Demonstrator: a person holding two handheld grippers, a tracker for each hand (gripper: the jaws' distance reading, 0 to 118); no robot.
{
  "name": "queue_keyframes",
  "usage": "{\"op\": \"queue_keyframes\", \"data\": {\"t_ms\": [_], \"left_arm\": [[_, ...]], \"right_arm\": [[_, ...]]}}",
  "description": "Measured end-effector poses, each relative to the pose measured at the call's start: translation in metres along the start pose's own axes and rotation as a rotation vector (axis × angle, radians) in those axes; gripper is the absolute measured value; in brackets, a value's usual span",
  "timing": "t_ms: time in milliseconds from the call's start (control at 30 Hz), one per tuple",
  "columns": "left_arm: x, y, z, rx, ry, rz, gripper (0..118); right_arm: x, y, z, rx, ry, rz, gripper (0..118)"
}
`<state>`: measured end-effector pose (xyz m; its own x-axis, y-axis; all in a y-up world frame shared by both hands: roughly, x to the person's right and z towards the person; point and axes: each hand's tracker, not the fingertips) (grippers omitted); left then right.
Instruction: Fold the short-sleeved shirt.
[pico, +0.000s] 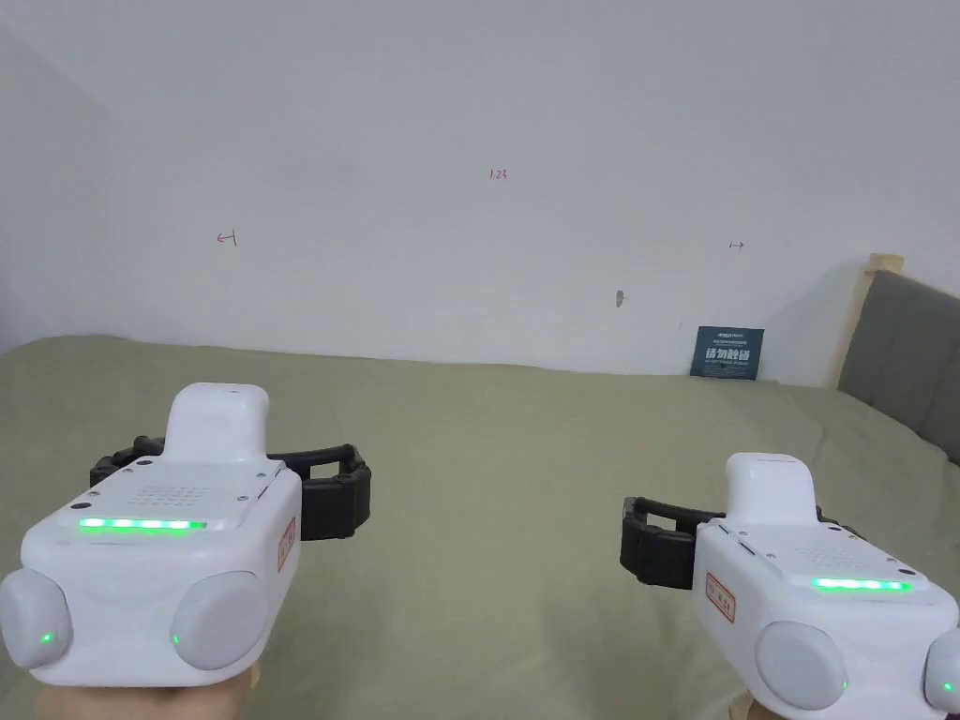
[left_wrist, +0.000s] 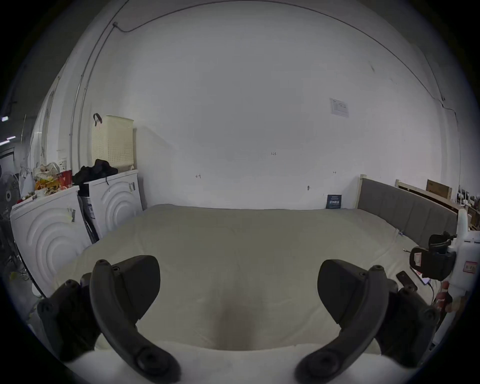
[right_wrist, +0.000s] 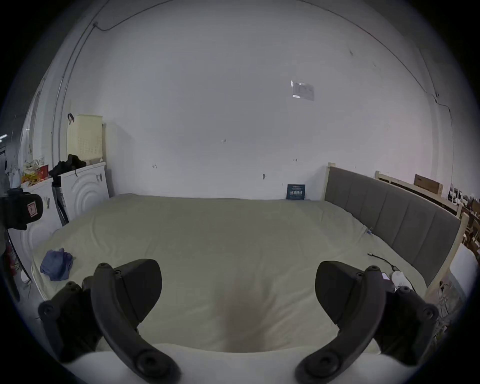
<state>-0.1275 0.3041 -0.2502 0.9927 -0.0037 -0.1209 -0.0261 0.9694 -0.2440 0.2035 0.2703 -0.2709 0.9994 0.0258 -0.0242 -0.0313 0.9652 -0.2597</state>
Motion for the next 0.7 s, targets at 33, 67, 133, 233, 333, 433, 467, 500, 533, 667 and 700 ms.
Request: {"op": "queue_keyframes", "data": {"t_ms": [33,67,133,233,333,433,467,500,533,667,700], "left_arm": [[-0.002,-0.001,0.0,0.006,0.0,0.004,118],[-0.003,-0.002,0.0,0.012,0.005,0.009,118],[-0.003,-0.004,-0.001,0.019,0.011,0.02,118],[-0.005,-0.007,0.0,0.057,0.018,0.036,118],[-0.004,-0.009,0.002,0.084,0.019,0.059,118],[-0.002,-0.009,0.002,0.09,0.026,0.058,118],[-0.002,-0.009,0.002,0.093,0.03,0.053,118],[-0.002,-0.01,0.001,0.094,0.03,0.052,118],[-0.001,-0.01,0.001,0.093,0.028,0.051,118],[-0.002,-0.012,0.002,0.098,0.028,0.05,118],[-0.003,-0.012,0.002,0.103,0.029,0.048,118]], "right_arm": [[0.0,-0.004,0.002,0.014,-0.003,0.002,118],[0.001,-0.005,0.003,0.025,-0.004,0.005,118],[0.002,-0.003,0.001,0.059,-0.01,0.005,118],[0.006,-0.006,0.001,0.106,-0.005,-0.013,118],[0.006,-0.008,0.001,0.136,-0.005,-0.01,118],[0.003,-0.008,0.005,0.157,0.013,0.014,118],[0.002,-0.008,0.006,0.166,0.013,0.026,118],[0.0,-0.008,0.007,0.175,0.008,0.042,118],[-0.001,-0.008,0.008,0.185,0.006,0.051,118],[-0.001,-0.005,0.01,0.199,0.013,0.056,118],[-0.002,-0.004,0.009,0.197,0.006,0.053,118]]}}
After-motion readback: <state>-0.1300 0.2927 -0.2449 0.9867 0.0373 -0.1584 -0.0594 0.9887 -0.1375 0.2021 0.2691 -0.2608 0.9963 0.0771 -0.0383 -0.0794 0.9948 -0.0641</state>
